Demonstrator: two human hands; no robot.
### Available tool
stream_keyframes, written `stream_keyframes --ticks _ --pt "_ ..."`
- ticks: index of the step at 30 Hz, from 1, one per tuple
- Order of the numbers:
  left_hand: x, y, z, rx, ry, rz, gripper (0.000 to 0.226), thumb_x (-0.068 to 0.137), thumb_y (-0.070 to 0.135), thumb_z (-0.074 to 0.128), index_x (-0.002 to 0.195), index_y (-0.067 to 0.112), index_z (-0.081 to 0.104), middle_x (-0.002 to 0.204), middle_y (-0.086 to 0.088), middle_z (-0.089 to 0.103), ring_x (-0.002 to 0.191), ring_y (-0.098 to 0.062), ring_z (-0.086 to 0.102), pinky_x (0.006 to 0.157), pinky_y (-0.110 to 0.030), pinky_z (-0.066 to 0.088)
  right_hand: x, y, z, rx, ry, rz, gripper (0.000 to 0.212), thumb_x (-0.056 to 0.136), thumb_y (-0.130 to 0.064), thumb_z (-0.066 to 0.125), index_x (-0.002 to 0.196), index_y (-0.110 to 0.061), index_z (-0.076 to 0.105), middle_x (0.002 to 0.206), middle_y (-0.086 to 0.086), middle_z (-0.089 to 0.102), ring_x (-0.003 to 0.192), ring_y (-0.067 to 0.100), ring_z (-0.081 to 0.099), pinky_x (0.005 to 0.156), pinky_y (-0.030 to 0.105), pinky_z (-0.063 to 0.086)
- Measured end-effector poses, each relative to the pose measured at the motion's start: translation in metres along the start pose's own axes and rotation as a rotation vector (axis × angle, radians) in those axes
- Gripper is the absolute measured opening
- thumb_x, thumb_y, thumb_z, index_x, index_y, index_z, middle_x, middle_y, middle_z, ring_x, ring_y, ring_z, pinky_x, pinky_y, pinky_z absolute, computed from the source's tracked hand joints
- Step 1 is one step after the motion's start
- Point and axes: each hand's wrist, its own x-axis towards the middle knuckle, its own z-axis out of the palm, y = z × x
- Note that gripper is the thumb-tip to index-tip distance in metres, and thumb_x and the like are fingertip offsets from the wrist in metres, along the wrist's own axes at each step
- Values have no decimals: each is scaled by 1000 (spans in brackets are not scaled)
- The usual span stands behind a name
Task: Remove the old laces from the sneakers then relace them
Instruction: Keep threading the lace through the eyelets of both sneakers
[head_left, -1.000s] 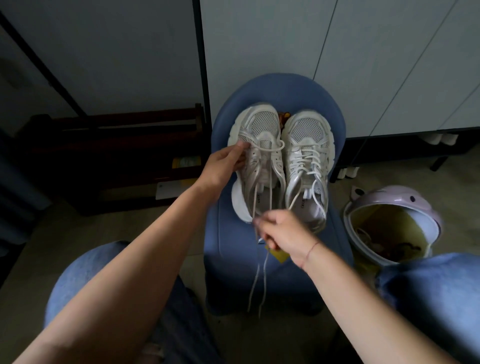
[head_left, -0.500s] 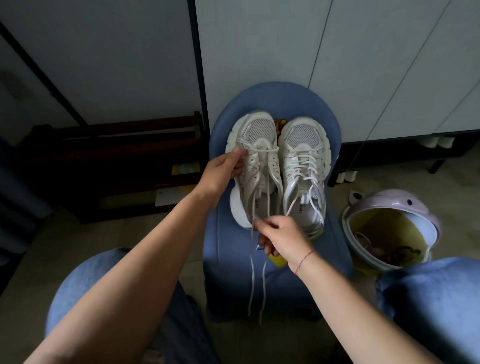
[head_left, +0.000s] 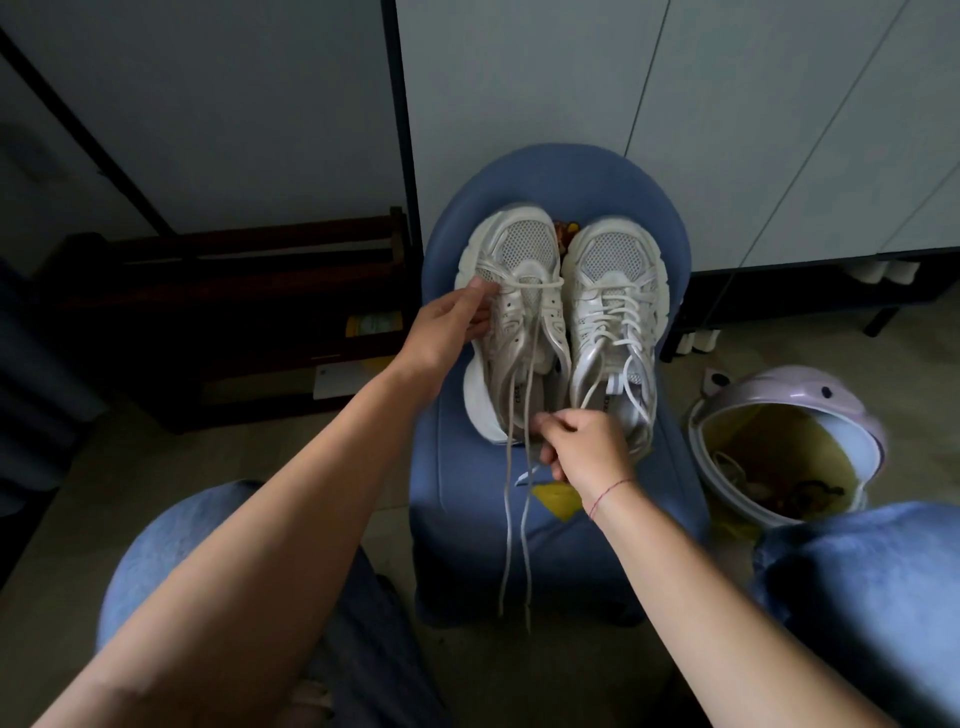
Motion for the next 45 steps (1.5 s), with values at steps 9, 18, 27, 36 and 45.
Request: stream_keyframes --ticks 9,18,27,36,45 --pt "-1 1 0 8 -2 3 41 104 35 44 129 8 63 125 -9 65 112 -13 62 97 -21 49 1 -2 4 -39 -38 -68 28 91 -13 61 64 -6 59 48 4 48 33 6 38 37 16 33" --pt "-2 1 0 1 -5 1 40 103 36 45 127 10 64 127 -8 64 113 -13 62 101 -24 49 -8 24 -11 -257 94 -161 9 87 -23 67 81 -16 67 58 -4 60 53 12 56 54 31 49" --pt "-4 3 2 13 5 5 41 104 36 44 129 9 63 126 -8 63 107 -8 62 91 -15 51 -2 -17 20 -266 -5 -157 31 88 -26 62 63 -8 65 50 5 59 41 17 53 48 29 45" --pt "-5 4 2 -1 15 -1 41 104 33 45 129 7 62 121 -6 66 105 -8 63 94 -18 51 -3 -1 12 -368 43 -193 18 85 -15 64 67 -17 62 55 -3 60 63 23 63 60 31 51" --pt "-5 1 3 28 36 2 41 102 38 47 129 11 64 124 -6 66 111 -11 63 102 -25 48 -21 11 9 -415 -29 -162 21 86 -21 65 67 -24 57 62 -1 64 61 18 59 57 23 41"
